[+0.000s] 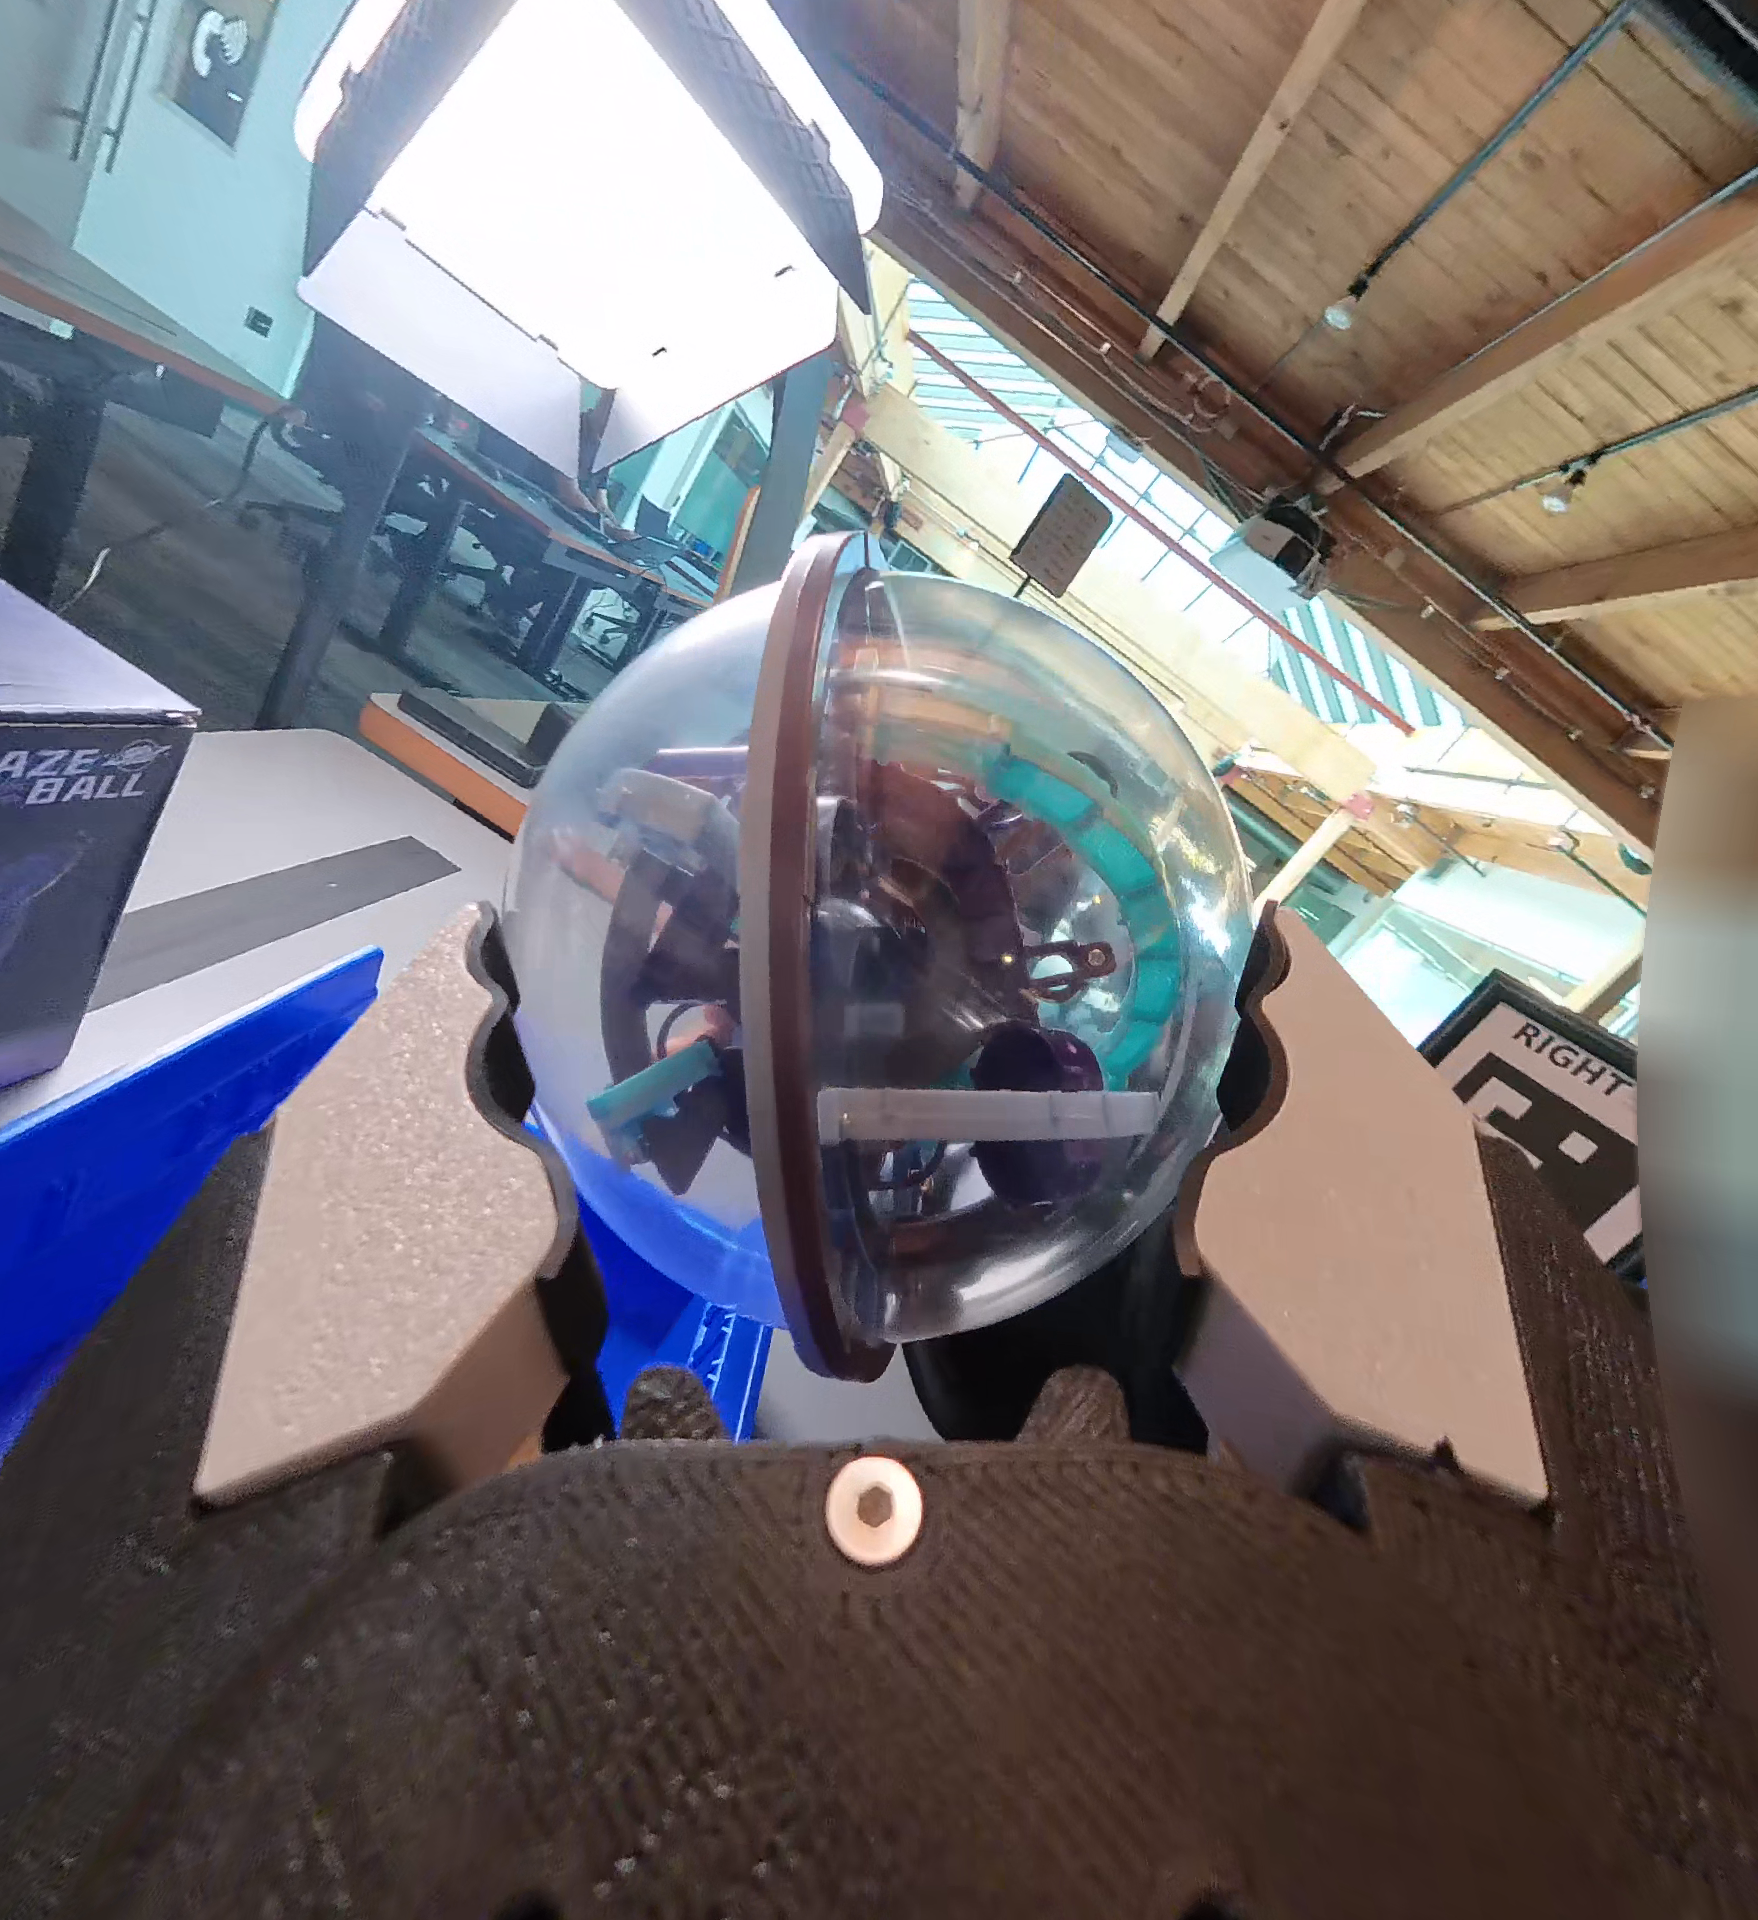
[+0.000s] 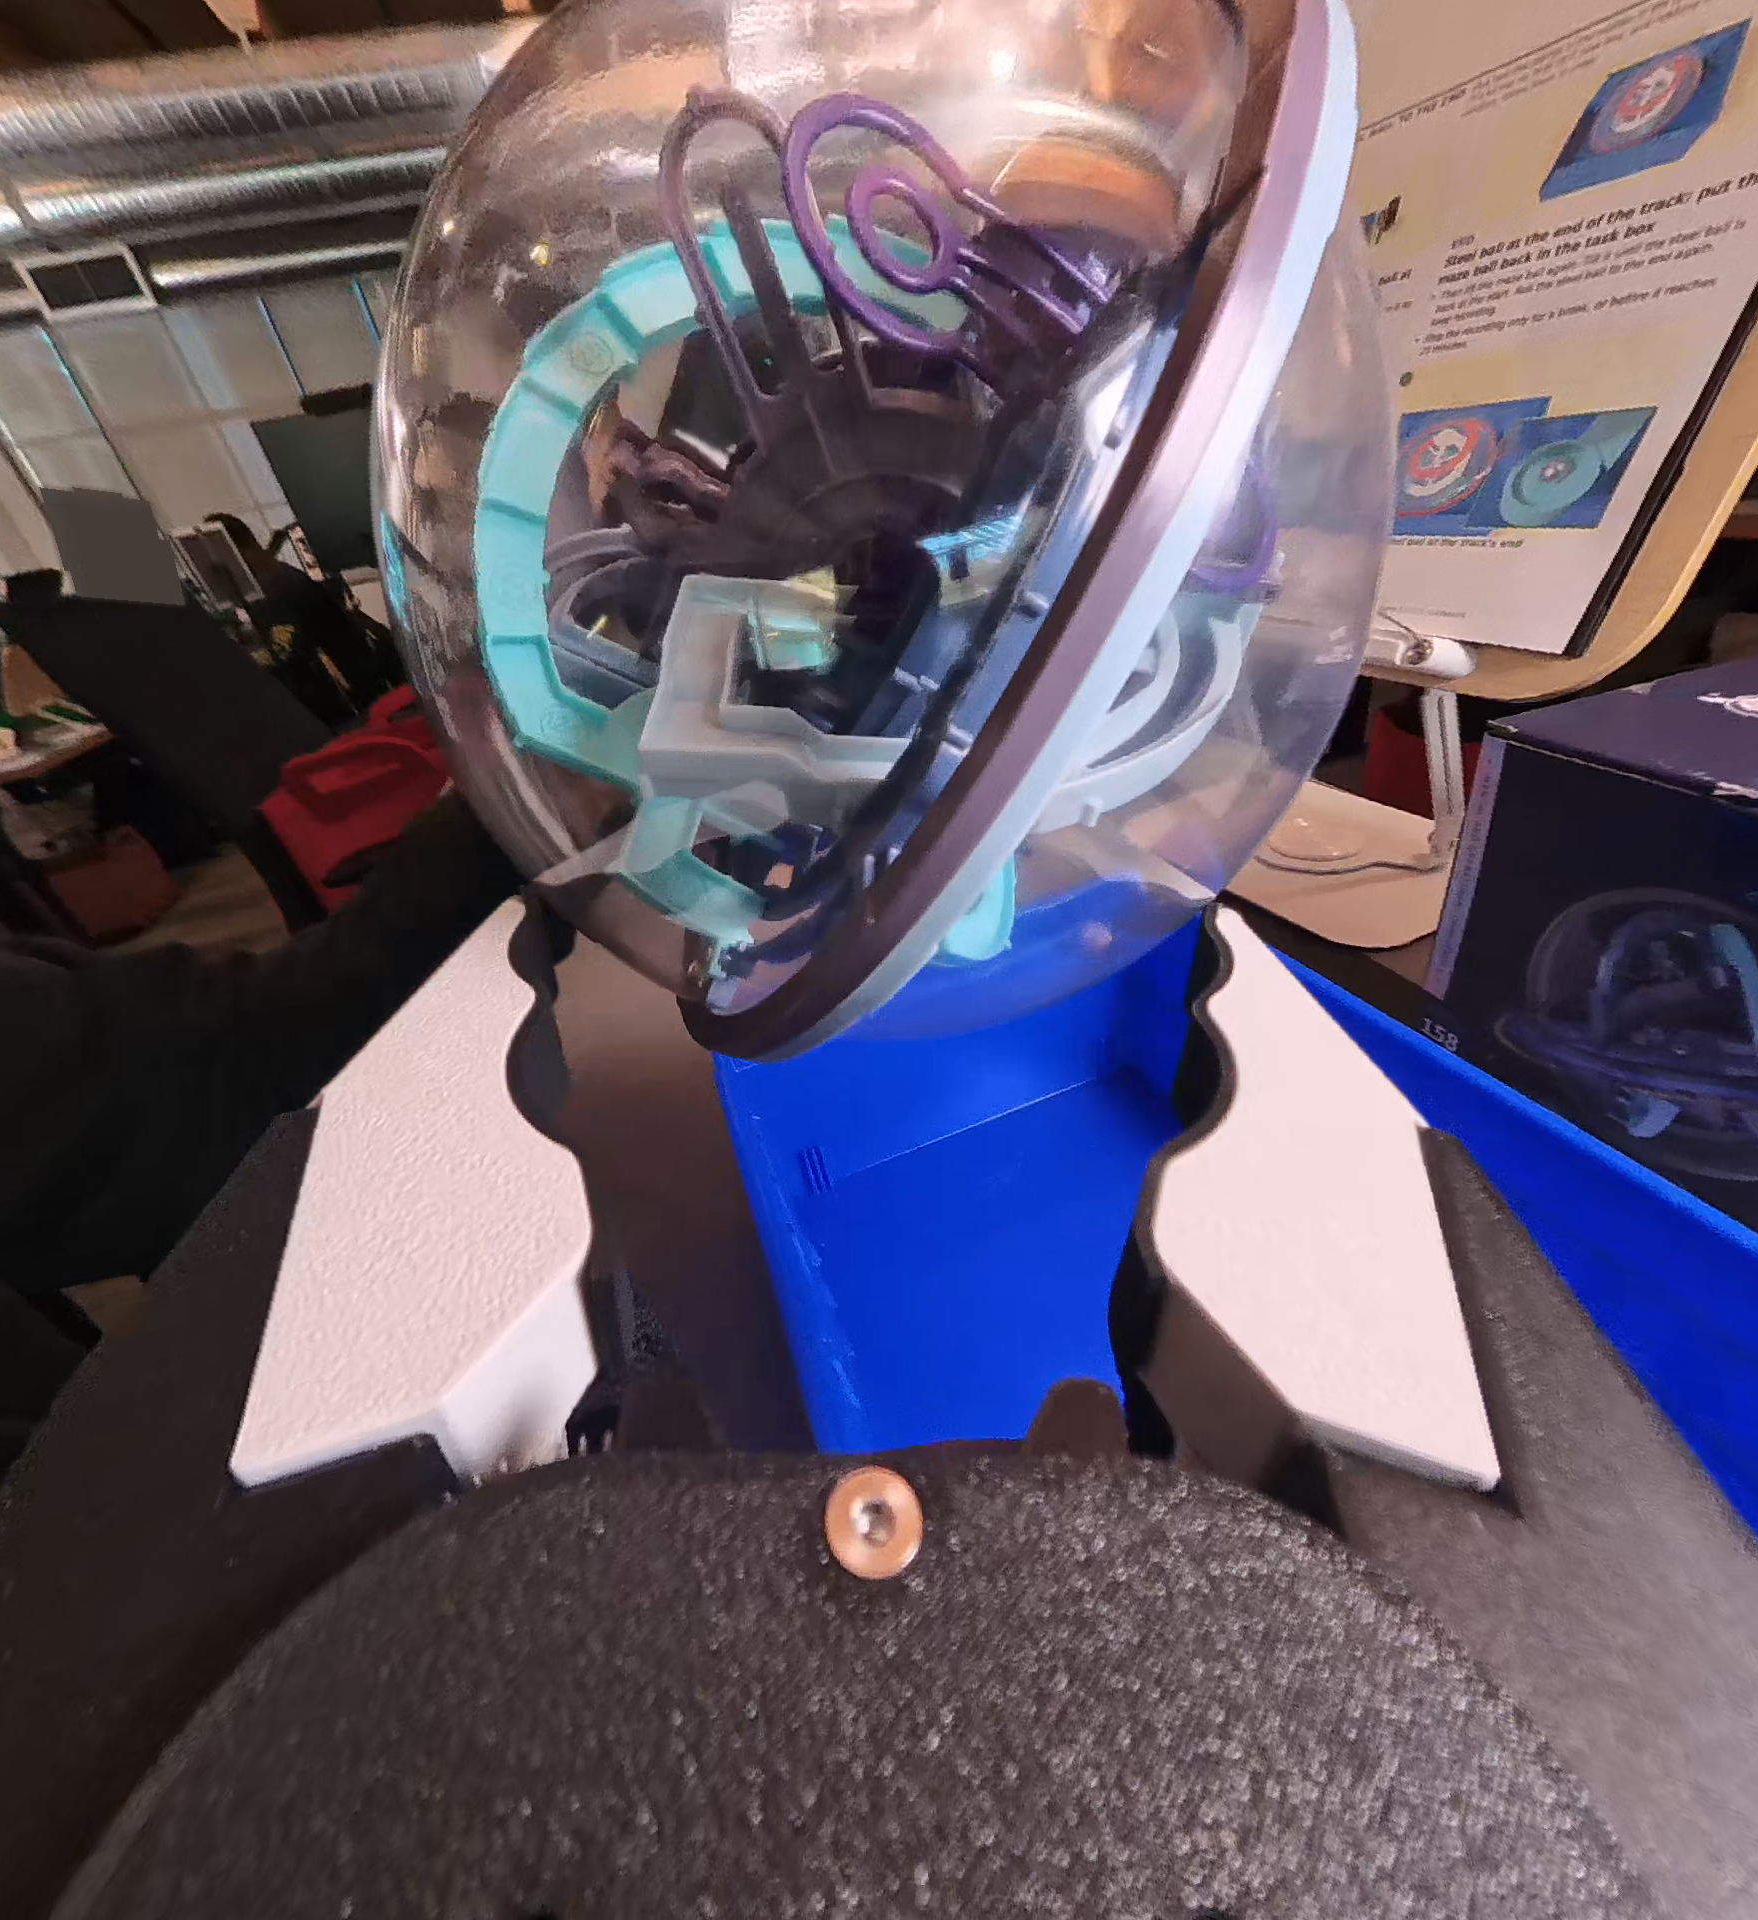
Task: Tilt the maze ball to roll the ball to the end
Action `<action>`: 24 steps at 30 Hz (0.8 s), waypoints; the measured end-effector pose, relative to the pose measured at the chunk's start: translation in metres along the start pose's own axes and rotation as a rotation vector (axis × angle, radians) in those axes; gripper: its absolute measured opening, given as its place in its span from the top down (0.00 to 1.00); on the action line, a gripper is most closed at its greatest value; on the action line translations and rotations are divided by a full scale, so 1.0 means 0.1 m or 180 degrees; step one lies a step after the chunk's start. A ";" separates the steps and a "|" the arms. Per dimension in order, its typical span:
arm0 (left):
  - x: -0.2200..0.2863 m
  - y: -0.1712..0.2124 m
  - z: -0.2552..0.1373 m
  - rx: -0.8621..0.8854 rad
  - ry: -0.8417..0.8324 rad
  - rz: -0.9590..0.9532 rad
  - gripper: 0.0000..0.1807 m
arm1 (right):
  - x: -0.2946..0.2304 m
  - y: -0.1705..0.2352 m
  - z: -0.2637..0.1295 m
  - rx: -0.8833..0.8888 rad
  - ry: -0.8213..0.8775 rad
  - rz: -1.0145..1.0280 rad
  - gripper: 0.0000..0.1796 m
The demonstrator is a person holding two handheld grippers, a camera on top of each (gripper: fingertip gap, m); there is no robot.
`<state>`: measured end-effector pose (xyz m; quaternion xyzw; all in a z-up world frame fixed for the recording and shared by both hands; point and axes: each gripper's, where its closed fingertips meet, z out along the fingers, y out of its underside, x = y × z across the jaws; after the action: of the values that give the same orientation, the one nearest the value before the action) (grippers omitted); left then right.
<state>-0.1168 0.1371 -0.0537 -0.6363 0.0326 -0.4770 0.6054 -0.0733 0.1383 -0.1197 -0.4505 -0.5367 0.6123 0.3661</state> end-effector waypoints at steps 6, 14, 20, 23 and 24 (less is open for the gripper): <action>0.00 0.07 0.03 -0.0096 -0.0102 0.0151 0.25 | 0.02 0.06 0.01 -0.0082 0.0022 -0.0041 0.30; 0.22 0.17 0.07 -0.0396 -0.0229 0.1094 0.27 | -0.03 0.39 0.08 -0.0781 0.0102 -0.0596 0.30; 0.44 0.19 0.19 -0.0924 -0.0425 0.1650 0.27 | -0.09 0.42 0.12 -0.0851 0.0102 -0.0734 0.34; 0.54 0.14 0.32 -0.1332 -0.0531 0.1802 0.28 | -0.12 0.32 0.12 -0.0625 0.0021 -0.0618 0.36; 0.57 0.12 0.37 -0.1458 -0.0586 0.1837 0.28 | -0.13 0.28 0.11 -0.0549 -0.0003 -0.0580 0.37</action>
<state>-0.0554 0.1263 -0.0240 -0.7601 0.2618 -0.2080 0.5572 -0.0787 0.1180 -0.1447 -0.4294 -0.6263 0.5283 0.3798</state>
